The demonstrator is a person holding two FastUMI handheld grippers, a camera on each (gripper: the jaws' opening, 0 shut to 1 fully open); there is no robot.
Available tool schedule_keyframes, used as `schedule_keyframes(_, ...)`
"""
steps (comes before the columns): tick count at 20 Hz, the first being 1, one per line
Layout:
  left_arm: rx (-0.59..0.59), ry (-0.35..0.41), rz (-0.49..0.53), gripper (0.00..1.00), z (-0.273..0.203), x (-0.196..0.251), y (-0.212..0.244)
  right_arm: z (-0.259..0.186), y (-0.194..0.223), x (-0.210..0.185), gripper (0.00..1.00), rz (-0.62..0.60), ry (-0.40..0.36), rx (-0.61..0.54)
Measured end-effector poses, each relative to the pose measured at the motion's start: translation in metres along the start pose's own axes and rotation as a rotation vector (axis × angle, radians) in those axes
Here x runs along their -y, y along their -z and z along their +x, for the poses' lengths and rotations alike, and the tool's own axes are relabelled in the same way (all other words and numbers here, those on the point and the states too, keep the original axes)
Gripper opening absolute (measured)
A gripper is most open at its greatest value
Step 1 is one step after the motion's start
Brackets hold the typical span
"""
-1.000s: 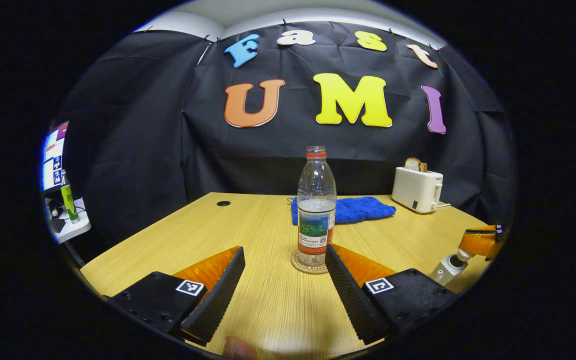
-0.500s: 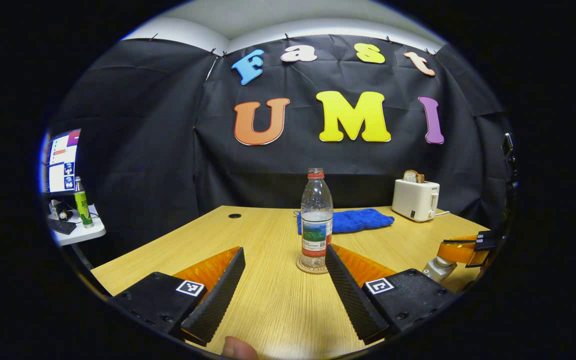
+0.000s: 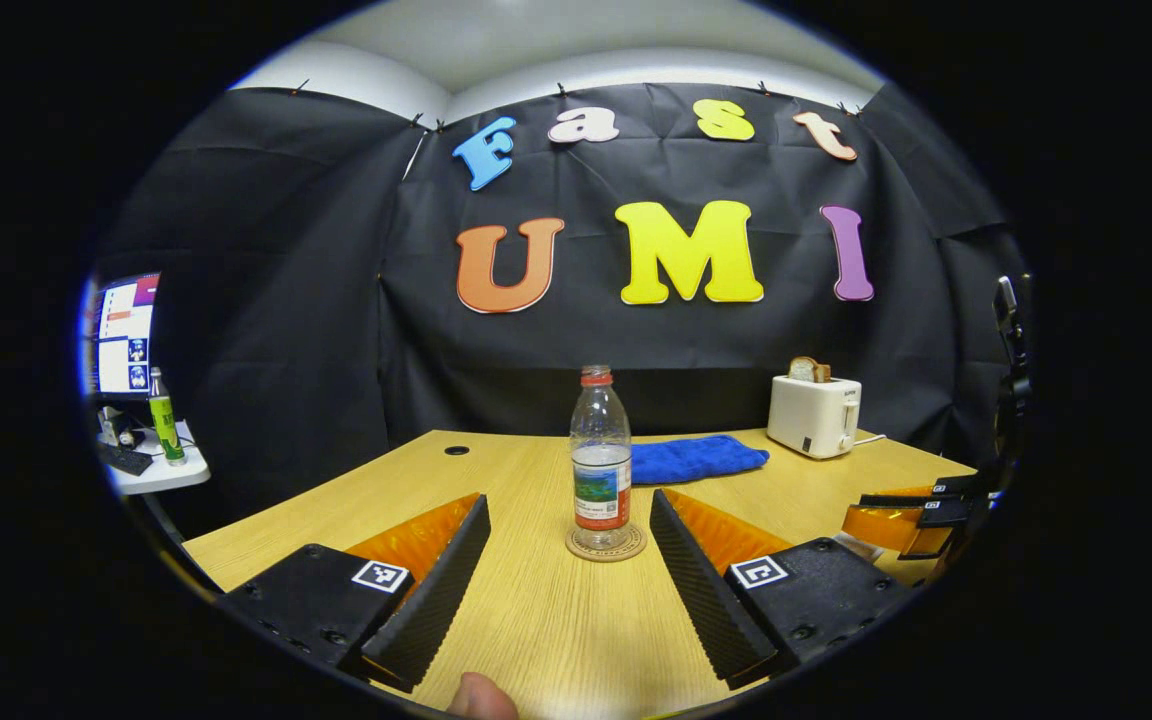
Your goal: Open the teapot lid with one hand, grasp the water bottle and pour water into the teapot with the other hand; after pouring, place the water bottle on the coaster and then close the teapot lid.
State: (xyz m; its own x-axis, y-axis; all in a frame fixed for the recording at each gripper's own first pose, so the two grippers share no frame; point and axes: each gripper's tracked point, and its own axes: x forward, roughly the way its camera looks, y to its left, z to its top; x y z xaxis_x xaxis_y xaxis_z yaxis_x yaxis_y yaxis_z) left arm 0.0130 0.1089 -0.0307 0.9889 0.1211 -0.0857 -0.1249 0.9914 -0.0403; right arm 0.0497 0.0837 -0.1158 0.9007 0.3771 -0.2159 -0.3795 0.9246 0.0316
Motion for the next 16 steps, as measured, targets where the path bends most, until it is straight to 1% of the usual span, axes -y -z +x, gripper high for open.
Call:
schedule_keyframes(1, 0.010, 0.005, -0.005, 1.00, -0.003, 0.009, -0.005, -0.004, -0.007, 0.003, 0.41, 0.011, 0.012, 0.018)
schedule_keyframes(2, 0.023, 0.015, -0.008, 1.00, -0.005, 0.019, -0.011, -0.011, -0.017, 0.009, 0.54, 0.018, 0.035, 0.041)
schedule_keyframes(3, 0.036, 0.033, -0.006, 1.00, -0.005, 0.029, -0.017, -0.019, -0.027, 0.015, 0.75, 0.015, 0.064, 0.064)
schedule_keyframes(4, 0.044, 0.049, -0.005, 1.00, -0.008, 0.040, -0.022, -0.027, -0.037, 0.023, 0.84, 0.000, 0.100, 0.088)
schedule_keyframes(5, 0.053, 0.062, -0.008, 1.00, -0.011, 0.050, -0.025, -0.038, -0.045, 0.034, 0.98, -0.021, 0.145, 0.110)
schedule_keyframes(6, 0.065, 0.074, -0.012, 1.00, -0.016, 0.059, -0.030, -0.049, -0.052, 0.044, 0.99, -0.037, 0.186, 0.130)
schedule_keyframes(7, 0.076, 0.080, -0.016, 1.00, -0.020, 0.065, -0.035, -0.060, -0.057, 0.050, 0.96, -0.046, 0.219, 0.146)
schedule_keyframes(8, 0.089, 0.083, -0.022, 1.00, -0.023, 0.070, -0.039, -0.071, -0.060, 0.057, 1.00, -0.047, 0.249, 0.161)
schedule_keyframes(9, 0.100, 0.088, -0.028, 1.00, -0.027, 0.075, -0.043, -0.082, -0.060, 0.063, 0.96, -0.044, 0.278, 0.171)
schedule_keyframes(11, 0.120, 0.091, -0.027, 1.00, -0.034, 0.081, -0.047, -0.100, -0.060, 0.074, 0.96, -0.046, 0.335, 0.181)
schedule_keyframes(13, 0.132, 0.090, -0.013, 1.00, -0.040, 0.083, -0.049, -0.115, -0.063, 0.081, 0.96, -0.063, 0.387, 0.191)
schedule_keyframes(14, 0.141, 0.101, 0.003, 1.00, -0.045, 0.086, -0.050, -0.122, -0.067, 0.083, 0.98, -0.072, 0.408, 0.202)
schedule_keyframes(16, 0.152, 0.104, 0.036, 1.00, -0.048, 0.087, -0.049, -0.131, -0.073, 0.083, 0.96, -0.080, 0.438, 0.217)
